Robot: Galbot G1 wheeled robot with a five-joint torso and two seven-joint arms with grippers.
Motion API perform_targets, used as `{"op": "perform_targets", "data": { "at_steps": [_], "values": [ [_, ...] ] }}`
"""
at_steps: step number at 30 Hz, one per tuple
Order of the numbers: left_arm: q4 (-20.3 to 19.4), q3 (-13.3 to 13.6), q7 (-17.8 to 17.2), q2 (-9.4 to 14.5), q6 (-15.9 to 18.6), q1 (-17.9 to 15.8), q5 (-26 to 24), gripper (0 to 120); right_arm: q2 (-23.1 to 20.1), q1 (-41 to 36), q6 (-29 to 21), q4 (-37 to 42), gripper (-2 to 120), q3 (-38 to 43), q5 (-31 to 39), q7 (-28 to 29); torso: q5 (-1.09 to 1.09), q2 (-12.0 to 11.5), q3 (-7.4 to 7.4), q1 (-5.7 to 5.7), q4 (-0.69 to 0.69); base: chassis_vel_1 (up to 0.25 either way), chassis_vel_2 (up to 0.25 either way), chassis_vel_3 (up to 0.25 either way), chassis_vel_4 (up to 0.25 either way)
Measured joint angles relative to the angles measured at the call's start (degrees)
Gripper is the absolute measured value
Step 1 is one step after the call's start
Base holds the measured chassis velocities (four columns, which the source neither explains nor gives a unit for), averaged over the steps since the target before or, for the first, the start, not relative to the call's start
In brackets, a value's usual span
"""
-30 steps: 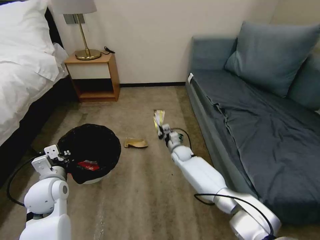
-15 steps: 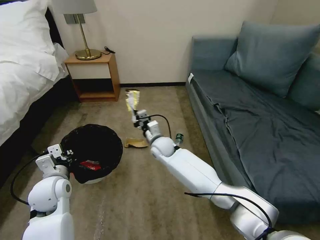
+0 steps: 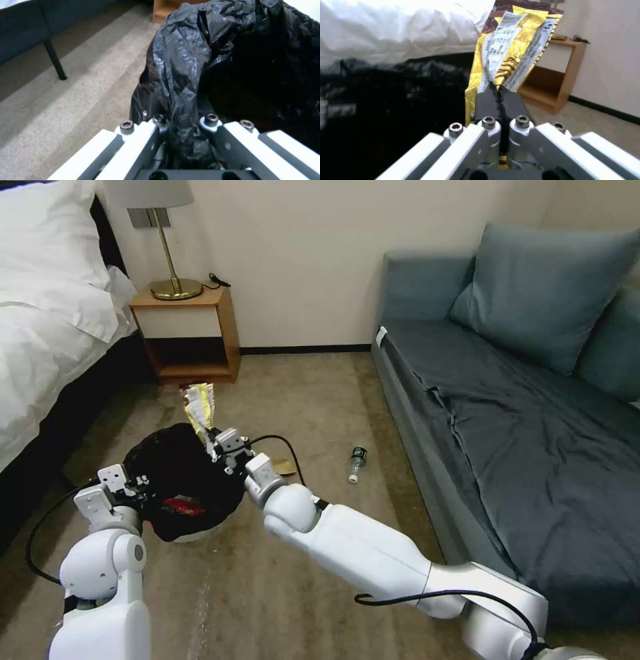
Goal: Pick up the trash bin, then pick up the garbage on the floor and place it into the trash bin.
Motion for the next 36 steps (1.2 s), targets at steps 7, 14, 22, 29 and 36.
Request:
{"op": "perform_targets", "data": {
  "at_steps": [7, 14, 22, 29, 36],
  "values": [
    [-0.5, 0.2, -0.1, -0.5, 0.1, 0.3, 0.5, 4, -0.3, -1.7, 0.9, -1.0, 0, -1.4, -1.4, -0.3, 0.00, 0.0, 0.00, 0.00, 0.00, 0.000, 0.000, 0.000, 0.000],
    [-0.8, 0.3, -0.2, -0.5, 0.2, 0.1, 0.7, 4, -0.6, -3.7, 1.0, -1.5, 15, -1.7, -2.9, -0.4, 0.00, 0.0, 0.00, 0.00, 0.00, 0.000, 0.000, 0.000, 0.000],
    [-0.5, 0.3, -0.1, -0.3, 0.2, -0.1, 0.8, 4, -1.0, -4.0, 1.0, -1.0, 41, -1.3, -3.0, -0.7, 0.00, 0.0, 0.00, 0.00, 0.00, 0.000, 0.000, 0.000, 0.000],
    [-0.3, 0.2, 0.0, 0.1, 0.2, -0.2, 0.8, 4, -2.3, -4.4, 1.1, 1.0, 68, 0.7, -3.8, -0.7, 0.00, 0.0, 0.00, 0.00, 0.00, 0.000, 0.000, 0.000, 0.000],
    [0.3, -0.1, 0.2, 0.4, 0.2, -0.2, 0.5, 4, -4.4, -5.3, 1.0, 4.1, 91, 5.1, -4.1, -0.5, 0.01, 0.0, 0.00, 0.00, 0.00, 0.000, 0.000, 0.000, 0.000]
  ]
}}
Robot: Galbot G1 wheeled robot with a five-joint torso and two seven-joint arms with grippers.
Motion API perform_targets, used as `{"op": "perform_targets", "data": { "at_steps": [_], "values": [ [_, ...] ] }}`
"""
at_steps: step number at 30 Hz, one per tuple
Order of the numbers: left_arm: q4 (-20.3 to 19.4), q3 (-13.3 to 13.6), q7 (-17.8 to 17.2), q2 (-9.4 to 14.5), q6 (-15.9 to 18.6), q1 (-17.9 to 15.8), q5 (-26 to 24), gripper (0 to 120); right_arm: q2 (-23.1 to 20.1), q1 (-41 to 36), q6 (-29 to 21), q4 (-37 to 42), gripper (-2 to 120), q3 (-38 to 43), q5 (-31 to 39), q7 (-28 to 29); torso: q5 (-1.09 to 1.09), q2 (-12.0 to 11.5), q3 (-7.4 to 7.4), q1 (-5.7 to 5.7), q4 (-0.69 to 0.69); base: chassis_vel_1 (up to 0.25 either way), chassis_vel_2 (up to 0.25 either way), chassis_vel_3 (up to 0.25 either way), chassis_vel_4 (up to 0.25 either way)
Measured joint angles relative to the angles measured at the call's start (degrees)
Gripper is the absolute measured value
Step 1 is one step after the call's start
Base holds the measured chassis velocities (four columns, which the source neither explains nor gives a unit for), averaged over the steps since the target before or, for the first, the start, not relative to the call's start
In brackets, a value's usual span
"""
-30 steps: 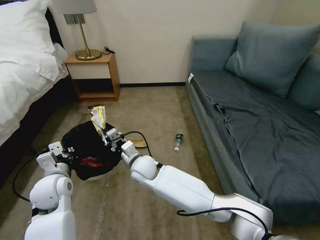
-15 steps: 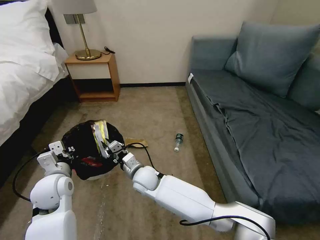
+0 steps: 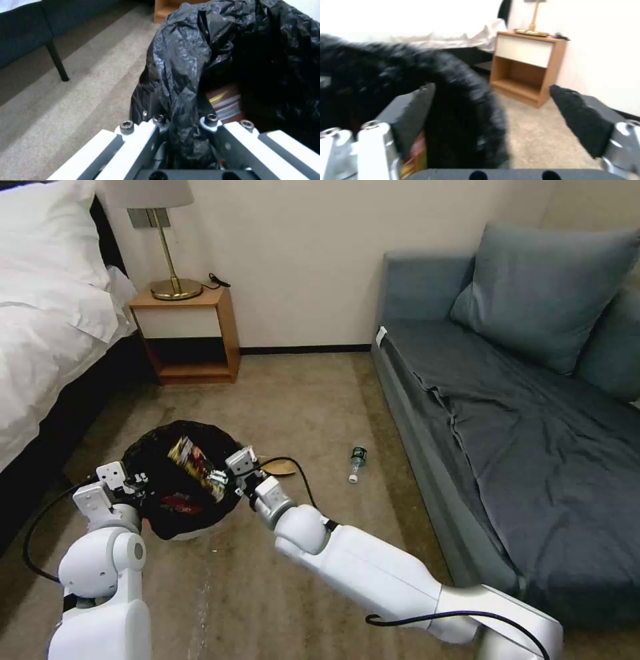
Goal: Pick up the trash bin, then pick up the garbage on the floor and place it into the trash bin.
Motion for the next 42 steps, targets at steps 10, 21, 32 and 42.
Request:
{"op": "perform_targets", "data": {
  "at_steps": [10, 21, 32, 42],
  "values": [
    [0.3, -0.7, 0.5, 0.1, 0.0, 0.3, -0.9, 4, -3.3, -5.1, 0.9, 4.0, 100, 12.2, -1.4, 0.0, 0.00, 0.0, 0.00, 0.00, 0.00, 0.000, 0.000, 0.000, 0.000],
    [2.4, 0.2, 1.5, 1.5, -1.0, -0.1, -0.7, 4, -6.0, -20.0, 11.5, 4.3, 100, 28.5, -6.5, -3.8, 0.01, 0.0, 0.00, 0.00, -0.02, 0.000, 0.000, 0.000, 0.000],
    [4.2, -0.3, 2.3, 1.6, -1.8, -0.7, -1.0, 4, -4.0, -26.1, 18.3, 2.5, 100, 36.8, -7.9, -6.4, 0.00, 0.0, 0.00, 0.00, 0.00, 0.000, 0.000, 0.000, 0.000],
    [3.6, -0.9, 2.9, 1.8, -2.3, 0.1, -1.5, 4, -3.1, -27.4, 20.0, 0.5, 100, 38.8, -11.5, -10.1, -0.01, 0.0, 0.00, 0.00, 0.00, 0.000, 0.000, 0.000, 0.000]
  ]
}}
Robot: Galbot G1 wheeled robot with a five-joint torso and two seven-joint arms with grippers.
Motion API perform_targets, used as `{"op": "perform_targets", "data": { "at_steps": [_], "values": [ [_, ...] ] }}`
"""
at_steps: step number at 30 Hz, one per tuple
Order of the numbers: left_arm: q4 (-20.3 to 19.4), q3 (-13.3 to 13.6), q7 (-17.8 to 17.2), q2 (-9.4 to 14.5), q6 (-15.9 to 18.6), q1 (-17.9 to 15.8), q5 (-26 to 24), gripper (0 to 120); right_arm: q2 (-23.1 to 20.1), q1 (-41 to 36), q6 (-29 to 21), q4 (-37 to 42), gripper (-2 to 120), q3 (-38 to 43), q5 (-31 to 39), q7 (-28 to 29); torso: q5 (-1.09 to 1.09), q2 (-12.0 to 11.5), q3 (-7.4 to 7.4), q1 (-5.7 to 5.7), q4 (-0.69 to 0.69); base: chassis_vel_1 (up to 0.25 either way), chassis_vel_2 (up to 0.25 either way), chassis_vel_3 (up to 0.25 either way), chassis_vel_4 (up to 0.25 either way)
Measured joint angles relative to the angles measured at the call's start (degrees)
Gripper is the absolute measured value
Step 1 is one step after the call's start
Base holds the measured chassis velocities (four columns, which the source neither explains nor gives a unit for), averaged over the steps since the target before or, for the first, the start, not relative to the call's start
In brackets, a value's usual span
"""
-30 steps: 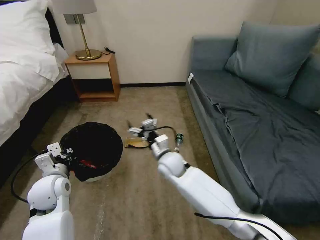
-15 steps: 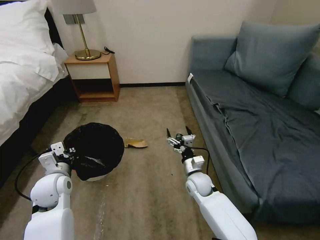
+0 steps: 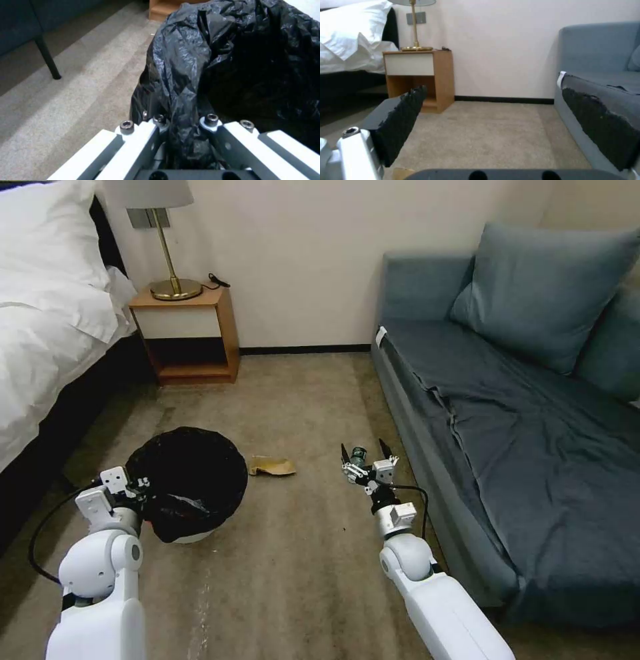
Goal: Pick up the trash bin, then pick up the garbage on the floor and place it into the trash bin.
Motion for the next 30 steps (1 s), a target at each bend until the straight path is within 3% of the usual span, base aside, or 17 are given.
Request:
{"op": "perform_targets", "data": {
  "at_steps": [19, 30],
  "values": [
    [-1.0, -0.4, -0.1, -0.5, 0.0, 0.4, 0.7, 4, 0.2, -1.0, 1.1, -1.1, 99, 0.0, 0.4, -1.5, 0.00, 0.0, 0.00, 0.00, 0.00, 0.000, 0.000, 0.000, 0.000],
    [-0.9, -0.6, -0.2, -0.6, -0.2, 0.6, 0.8, 4, 0.3, -1.2, 1.7, -1.9, 97, 0.0, 0.6, -2.1, 0.00, 0.0, 0.00, 0.00, 0.00, -0.066, 0.065, 0.070, -0.081]
  ]
}}
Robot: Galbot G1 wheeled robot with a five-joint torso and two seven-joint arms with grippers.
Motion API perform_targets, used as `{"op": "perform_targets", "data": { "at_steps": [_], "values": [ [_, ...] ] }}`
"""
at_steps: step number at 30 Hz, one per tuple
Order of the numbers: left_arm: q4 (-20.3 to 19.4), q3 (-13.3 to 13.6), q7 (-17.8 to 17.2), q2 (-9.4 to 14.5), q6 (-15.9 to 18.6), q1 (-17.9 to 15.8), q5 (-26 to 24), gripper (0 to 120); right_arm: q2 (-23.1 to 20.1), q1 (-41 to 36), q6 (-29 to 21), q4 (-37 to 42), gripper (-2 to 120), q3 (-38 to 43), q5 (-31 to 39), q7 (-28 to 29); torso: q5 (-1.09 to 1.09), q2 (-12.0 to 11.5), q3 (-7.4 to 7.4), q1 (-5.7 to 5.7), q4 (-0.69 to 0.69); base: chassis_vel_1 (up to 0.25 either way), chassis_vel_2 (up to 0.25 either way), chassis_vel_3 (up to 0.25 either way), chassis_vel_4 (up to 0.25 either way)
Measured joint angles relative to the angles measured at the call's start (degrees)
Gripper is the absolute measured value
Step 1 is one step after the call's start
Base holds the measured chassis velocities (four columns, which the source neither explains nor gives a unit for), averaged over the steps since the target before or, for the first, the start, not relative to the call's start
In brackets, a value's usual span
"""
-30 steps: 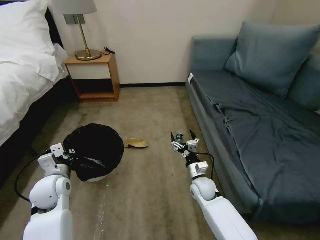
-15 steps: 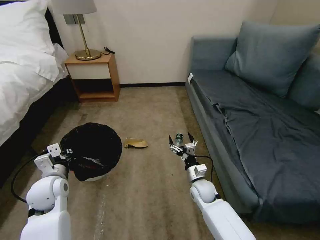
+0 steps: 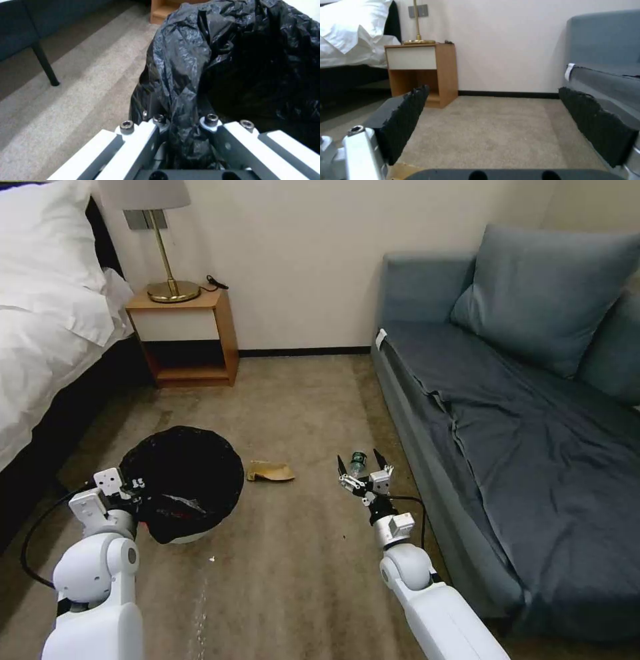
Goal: Pick up the trash bin, then pick up the garbage on the floor and place it into the trash bin.
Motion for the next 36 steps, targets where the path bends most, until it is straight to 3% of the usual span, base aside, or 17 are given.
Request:
{"op": "perform_targets", "data": {
  "at_steps": [36],
  "values": [
    [0.0, 0.4, -0.2, 0.5, 0.2, -0.5, -0.2, 4, 0.1, -0.1, -0.1, -1.1, 93, -0.2, -0.1, -0.1, 0.00, 0.0, 0.00, 0.00, 0.01, -0.065, 0.069, 0.068, -0.066]
  ]
}}
